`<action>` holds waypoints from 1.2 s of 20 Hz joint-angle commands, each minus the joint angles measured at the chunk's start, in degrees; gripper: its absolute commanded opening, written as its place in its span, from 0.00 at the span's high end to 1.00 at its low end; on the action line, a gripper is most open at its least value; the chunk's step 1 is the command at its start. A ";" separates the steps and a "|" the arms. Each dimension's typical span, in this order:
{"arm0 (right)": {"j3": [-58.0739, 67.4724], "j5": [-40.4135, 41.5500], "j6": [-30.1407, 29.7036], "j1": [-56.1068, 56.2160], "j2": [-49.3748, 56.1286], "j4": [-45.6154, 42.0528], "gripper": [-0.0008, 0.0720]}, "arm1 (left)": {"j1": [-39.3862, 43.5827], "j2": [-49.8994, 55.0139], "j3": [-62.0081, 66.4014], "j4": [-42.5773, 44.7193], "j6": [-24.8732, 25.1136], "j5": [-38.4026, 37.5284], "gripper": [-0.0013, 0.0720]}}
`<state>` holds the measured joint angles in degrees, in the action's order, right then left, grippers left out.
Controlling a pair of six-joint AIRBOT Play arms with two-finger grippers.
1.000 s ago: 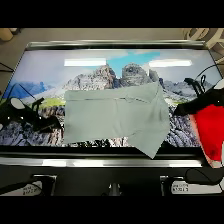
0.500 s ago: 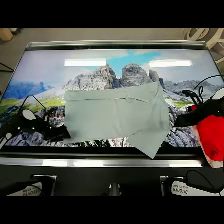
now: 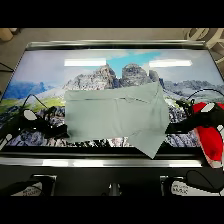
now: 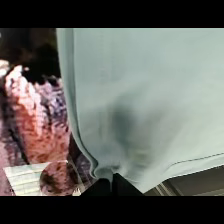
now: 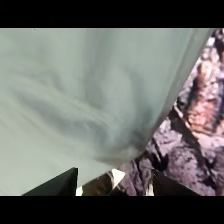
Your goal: Fold the shirts.
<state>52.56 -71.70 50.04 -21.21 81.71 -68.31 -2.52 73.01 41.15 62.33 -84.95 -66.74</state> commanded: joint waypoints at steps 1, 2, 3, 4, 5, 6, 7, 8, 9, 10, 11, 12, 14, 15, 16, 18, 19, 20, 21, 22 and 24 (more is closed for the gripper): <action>-1.38 6.80 0.07 -0.04 1.75 5.29 0.40 | 0.66 -1.51 -0.04 -0.09 -0.09 -0.20 0.95; -1.38 7.39 0.02 0.07 2.40 6.47 0.45 | 1.05 -1.51 -0.04 -0.11 -0.09 0.00 0.95; -1.38 8.11 0.04 0.07 2.86 7.21 0.57 | 1.40 -1.53 -0.04 -0.22 -0.09 0.35 0.95; -1.27 9.33 0.04 0.07 2.93 7.43 0.84 | 1.60 -1.53 0.04 -0.48 -0.09 0.57 0.95; -0.68 9.77 -0.02 0.04 2.78 7.80 0.97 | 1.64 -1.64 0.46 -0.42 -0.07 0.61 0.95; 0.76 9.57 -1.09 0.04 2.05 8.13 0.97 | 1.51 -2.29 1.55 -0.20 0.20 0.68 0.95; 3.19 7.76 -1.92 -0.13 0.50 9.29 0.97 | 1.51 -4.04 3.52 0.57 0.11 0.81 0.95; 7.37 4.24 -2.23 -0.42 -2.60 11.41 0.97 | 1.53 -7.23 7.13 2.10 -0.37 0.79 0.95; 12.04 1.25 -3.85 -0.42 -6.78 13.66 0.97 | 1.53 -11.21 11.80 4.37 -2.40 0.83 0.95; 17.57 0.92 -4.79 -0.42 -12.50 14.40 0.97 | 1.53 -16.20 18.34 7.56 -5.49 1.01 0.95; 22.75 2.64 -5.46 -0.42 -18.40 14.38 0.97 | 1.53 -21.00 25.27 10.51 -8.39 2.14 0.95; 28.06 6.25 -5.53 -0.42 -25.16 14.10 0.97 | 1.53 -25.99 33.31 12.87 -11.04 5.16 0.95; 34.88 20.04 -7.08 -0.42 -37.70 13.81 0.97 | 1.55 -33.35 46.82 14.45 -12.81 16.50 0.95; 35.98 26.47 -10.10 -0.42 -43.23 13.81 0.97 | 1.55 -35.71 51.49 14.45 -12.59 21.97 0.95; 36.06 31.50 -14.47 -0.42 -48.41 13.62 0.97 | 1.55 -37.48 55.34 14.45 -12.57 25.35 0.95; 36.06 32.37 -13.75 -0.42 -54.47 9.14 0.97 | 1.55 -39.21 59.25 14.40 -12.41 24.28 0.95; 36.06 30.51 -10.58 -0.42 -56.02 7.32 0.97 | 1.55 -39.76 59.41 14.40 -12.39 22.82 0.95; 36.06 29.20 -8.94 -0.42 -56.76 5.70 0.97 | 1.53 -39.85 59.41 14.51 -12.37 20.92 0.95; 36.06 28.85 -7.82 -0.42 -56.89 5.03 0.97 | 1.53 -39.54 59.39 14.91 -11.02 19.52 0.95; 36.06 28.89 -7.13 -0.42 -56.70 5.07 0.97 | 1.53 -38.99 59.39 14.88 -10.05 18.97 0.95; 36.06 27.43 -5.55 -0.42 -55.87 5.22 0.97 | 1.53 -38.03 59.41 14.91 -10.05 17.64 0.95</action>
<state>88.14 -44.03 41.82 -21.67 27.31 -61.45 -0.93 34.87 99.13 76.64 -95.98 -47.62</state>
